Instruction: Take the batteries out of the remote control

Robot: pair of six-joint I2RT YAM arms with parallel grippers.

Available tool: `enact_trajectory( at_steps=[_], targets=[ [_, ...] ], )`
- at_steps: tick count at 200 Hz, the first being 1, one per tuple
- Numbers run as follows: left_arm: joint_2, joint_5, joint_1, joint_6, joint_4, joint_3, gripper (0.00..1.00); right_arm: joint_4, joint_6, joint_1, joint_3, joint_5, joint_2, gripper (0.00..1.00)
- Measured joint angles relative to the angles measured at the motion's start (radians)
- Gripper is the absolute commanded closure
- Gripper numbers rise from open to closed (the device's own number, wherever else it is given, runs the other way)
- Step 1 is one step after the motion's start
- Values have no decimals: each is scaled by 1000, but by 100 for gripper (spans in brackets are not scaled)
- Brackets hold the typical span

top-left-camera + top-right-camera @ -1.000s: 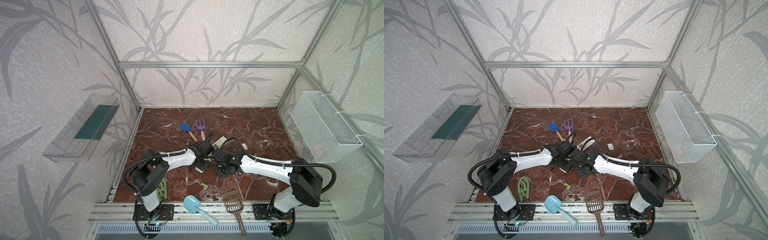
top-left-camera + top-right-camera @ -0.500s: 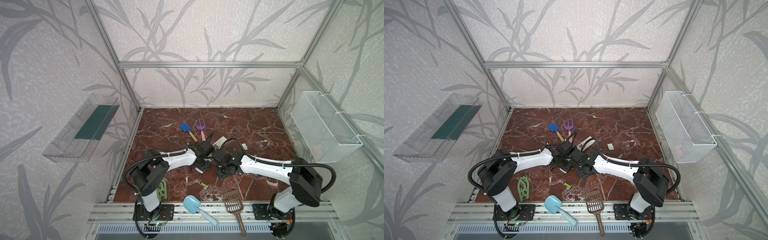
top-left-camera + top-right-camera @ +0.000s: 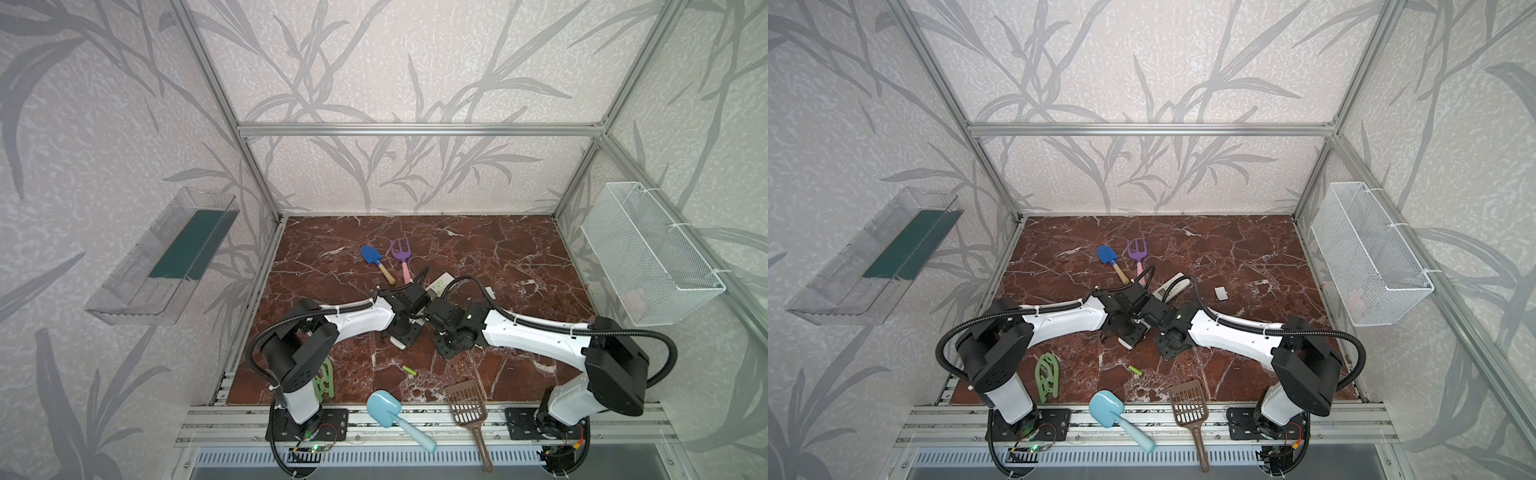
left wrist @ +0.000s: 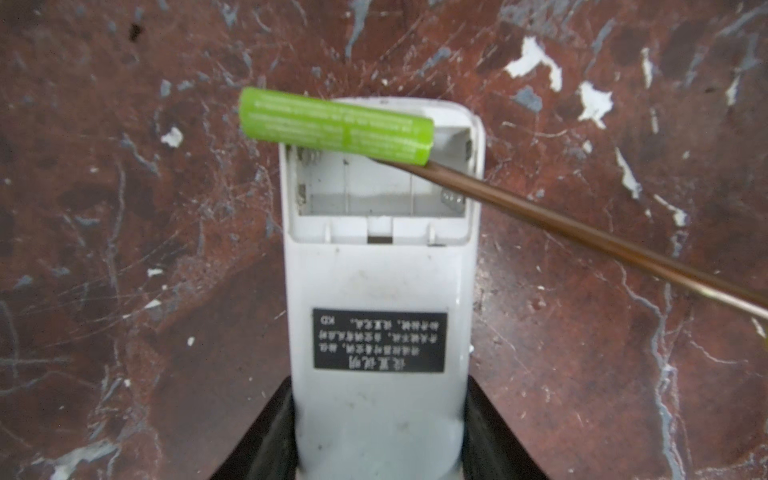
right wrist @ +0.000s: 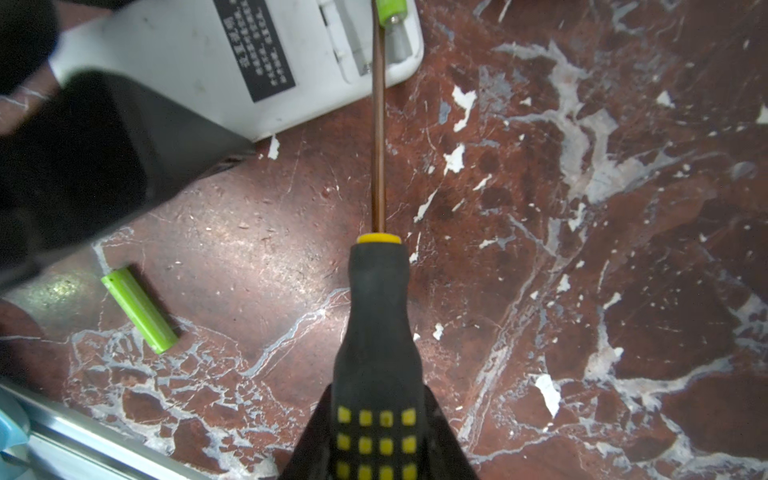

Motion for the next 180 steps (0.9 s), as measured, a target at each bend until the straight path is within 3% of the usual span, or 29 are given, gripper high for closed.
enact_trajectory(
  at_steps=[93, 180],
  targets=[
    [0, -13, 4, 11, -34, 6, 59, -17, -15, -17, 6, 30, -48, 100],
    [0, -27, 31, 10, -32, 5, 52, 1, -29, -60, -13, 39, -85, 100]
  ],
)
